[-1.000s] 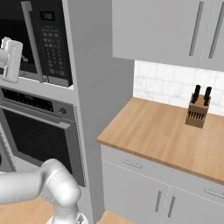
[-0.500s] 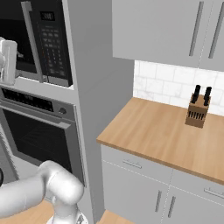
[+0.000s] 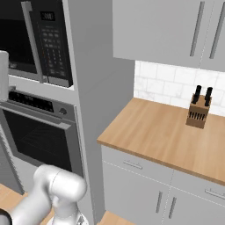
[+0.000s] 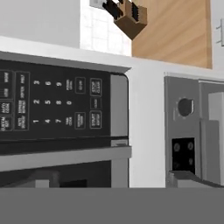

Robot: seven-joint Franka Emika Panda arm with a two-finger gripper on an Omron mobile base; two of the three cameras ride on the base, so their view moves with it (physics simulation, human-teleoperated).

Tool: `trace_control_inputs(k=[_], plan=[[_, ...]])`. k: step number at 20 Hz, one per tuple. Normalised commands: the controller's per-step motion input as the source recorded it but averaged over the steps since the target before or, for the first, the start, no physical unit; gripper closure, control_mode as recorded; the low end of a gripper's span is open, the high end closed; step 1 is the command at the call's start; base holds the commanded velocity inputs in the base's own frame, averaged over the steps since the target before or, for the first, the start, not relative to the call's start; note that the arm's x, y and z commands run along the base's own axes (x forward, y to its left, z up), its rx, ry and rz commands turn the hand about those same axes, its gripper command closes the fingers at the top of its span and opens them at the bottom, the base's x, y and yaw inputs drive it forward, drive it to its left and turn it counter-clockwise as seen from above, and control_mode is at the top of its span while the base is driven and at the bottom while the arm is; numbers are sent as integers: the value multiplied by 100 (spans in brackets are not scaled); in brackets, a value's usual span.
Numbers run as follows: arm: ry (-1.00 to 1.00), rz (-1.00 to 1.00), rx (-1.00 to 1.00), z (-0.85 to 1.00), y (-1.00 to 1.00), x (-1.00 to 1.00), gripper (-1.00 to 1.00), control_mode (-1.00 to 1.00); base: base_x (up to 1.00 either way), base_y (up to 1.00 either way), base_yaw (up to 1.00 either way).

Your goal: Open the microwave, place the bowl with waffle inside the microwave, then close the microwave door and turn it on.

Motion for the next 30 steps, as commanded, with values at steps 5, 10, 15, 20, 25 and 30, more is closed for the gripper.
trace_control_inputs(k=[5, 10, 15, 20, 25, 30], plan=[[-1, -5, 0, 0, -54, -66, -100, -100, 0, 0, 0], [1, -10, -1, -7, -51, -1, -100, -100, 0, 0, 0], [0, -4, 0, -22, -14, 4, -100, -100, 0, 0, 0], [0, 0, 0, -6, 5, 25, -100, -100, 0, 0, 0], [-1, 0, 1, 0, -1, 37, -100, -100, 0, 0, 0], [0, -3, 0, -4, 0, 39, -100, -100, 0, 0, 0]])
